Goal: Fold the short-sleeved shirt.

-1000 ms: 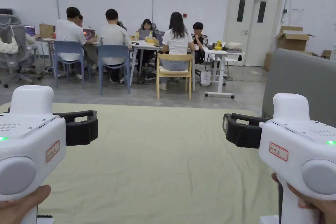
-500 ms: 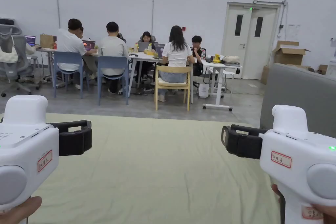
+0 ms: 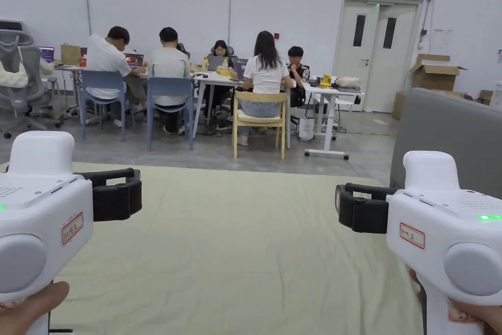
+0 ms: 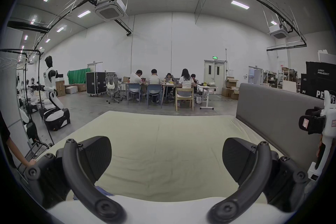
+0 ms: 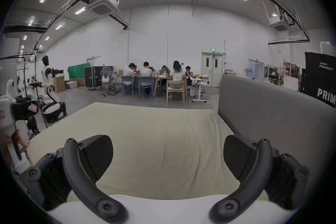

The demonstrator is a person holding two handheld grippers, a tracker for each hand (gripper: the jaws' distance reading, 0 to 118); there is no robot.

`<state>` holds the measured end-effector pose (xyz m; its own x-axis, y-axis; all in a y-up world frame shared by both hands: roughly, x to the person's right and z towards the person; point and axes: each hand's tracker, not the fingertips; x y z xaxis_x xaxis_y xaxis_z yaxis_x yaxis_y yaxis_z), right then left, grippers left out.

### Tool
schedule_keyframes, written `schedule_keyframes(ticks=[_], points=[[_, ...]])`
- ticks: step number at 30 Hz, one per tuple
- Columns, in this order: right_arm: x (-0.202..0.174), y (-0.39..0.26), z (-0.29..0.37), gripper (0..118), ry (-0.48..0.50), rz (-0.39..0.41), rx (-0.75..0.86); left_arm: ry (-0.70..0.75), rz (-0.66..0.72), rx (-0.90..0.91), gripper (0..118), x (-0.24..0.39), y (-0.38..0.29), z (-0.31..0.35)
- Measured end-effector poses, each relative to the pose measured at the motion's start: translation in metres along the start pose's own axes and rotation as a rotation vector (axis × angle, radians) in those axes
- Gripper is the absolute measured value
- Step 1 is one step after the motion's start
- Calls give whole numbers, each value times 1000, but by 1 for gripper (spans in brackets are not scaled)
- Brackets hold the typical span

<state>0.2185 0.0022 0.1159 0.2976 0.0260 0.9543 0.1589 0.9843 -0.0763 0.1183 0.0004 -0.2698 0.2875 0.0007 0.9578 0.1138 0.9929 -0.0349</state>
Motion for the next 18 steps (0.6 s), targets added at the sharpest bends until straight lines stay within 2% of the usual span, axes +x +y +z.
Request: schedule_keyframes(ticks=[3,8,18], points=[[1,-1,0,118,32,-8,-9,-3,11,-13,118,0,-1,-2],[-5,-5,-1,118,8,21,-8,-1,-1,-30,118,1,-5,-3],[-5,-3,-3,118,52,-11,-53,3,4,-33,118,1,-5,0]])
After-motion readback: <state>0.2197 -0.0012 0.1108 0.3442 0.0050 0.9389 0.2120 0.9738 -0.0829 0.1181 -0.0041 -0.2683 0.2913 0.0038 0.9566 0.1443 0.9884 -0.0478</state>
